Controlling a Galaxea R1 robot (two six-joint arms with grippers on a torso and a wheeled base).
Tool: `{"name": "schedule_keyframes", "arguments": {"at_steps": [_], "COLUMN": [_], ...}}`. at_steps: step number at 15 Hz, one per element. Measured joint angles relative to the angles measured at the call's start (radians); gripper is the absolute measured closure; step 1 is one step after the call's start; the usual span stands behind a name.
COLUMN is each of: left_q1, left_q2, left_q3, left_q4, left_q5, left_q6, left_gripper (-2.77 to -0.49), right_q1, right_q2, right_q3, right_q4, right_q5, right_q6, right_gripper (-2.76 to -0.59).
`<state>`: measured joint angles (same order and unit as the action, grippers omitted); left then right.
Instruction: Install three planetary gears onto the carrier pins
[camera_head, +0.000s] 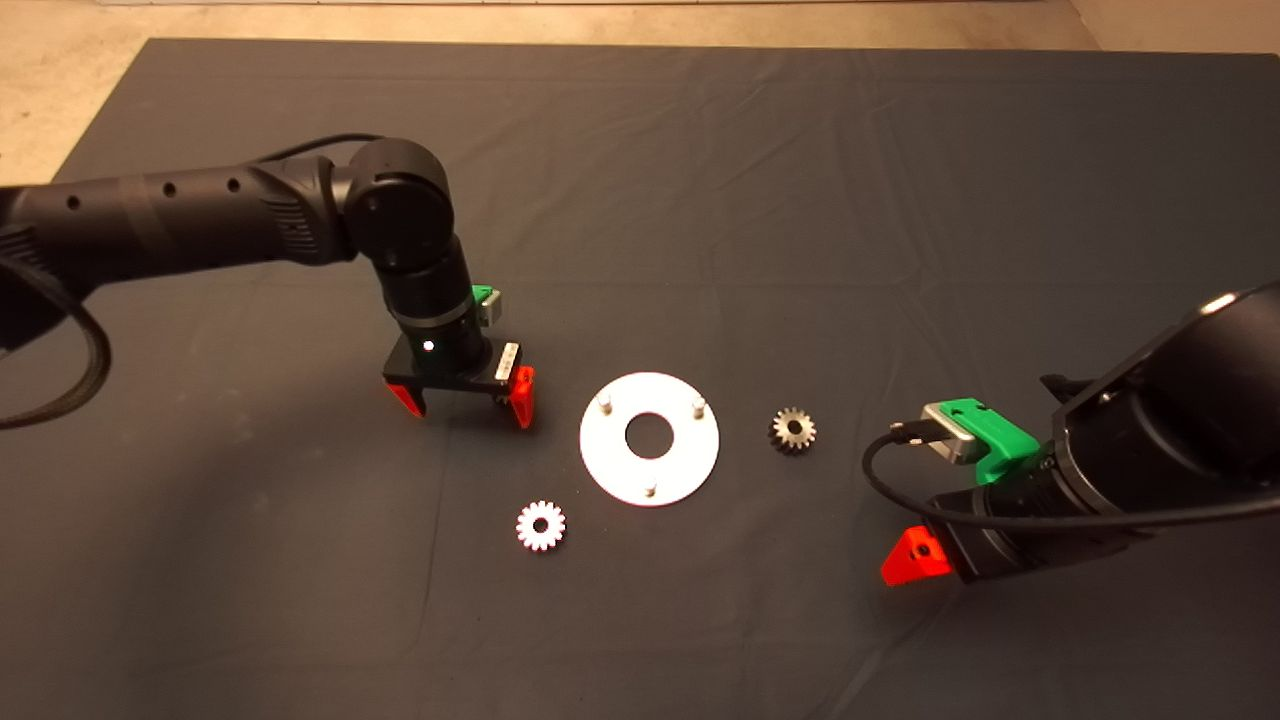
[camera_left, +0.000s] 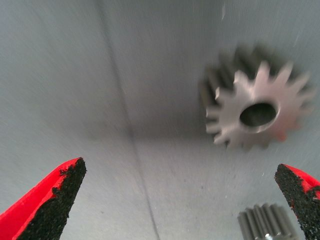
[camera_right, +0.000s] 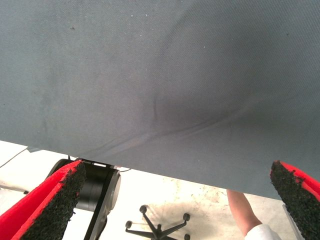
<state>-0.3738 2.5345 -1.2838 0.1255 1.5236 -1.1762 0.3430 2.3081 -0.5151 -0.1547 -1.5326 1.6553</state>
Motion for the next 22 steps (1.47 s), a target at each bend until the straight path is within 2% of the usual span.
{"name": "schedule_keyframes", "arguments": {"at_steps": [5, 8, 12, 22], "left_q1": [-0.038, -0.040, -0.040, -0.039], "left_q2": [0.010, 0.035, 0.109, 0.108], "left_q3": [-0.058, -0.084, -0.108, -0.120], "left_q4": [0.003, 0.002, 0.002, 0.002], "left_q5": [-0.002, 0.000, -0.006, -0.004], "left_q6": [0.014, 0.014, 0.013, 0.013], "left_gripper": [-2.75, -2.75, -2.75, -2.75], "right_q1": [0.000, 0.000, 0.000, -0.002], "right_q2": [0.000, 0.001, 0.003, 0.014], "right_q3": [0.000, 0.000, 0.000, 0.000], "right_q4": [0.000, 0.000, 0.000, 0.000], "right_q5": [0.000, 0.000, 0.000, -0.001], "right_q6": [0.000, 0.000, 0.000, 0.000], "right_gripper": [-2.75, -2.75, -2.75, -2.75]}}
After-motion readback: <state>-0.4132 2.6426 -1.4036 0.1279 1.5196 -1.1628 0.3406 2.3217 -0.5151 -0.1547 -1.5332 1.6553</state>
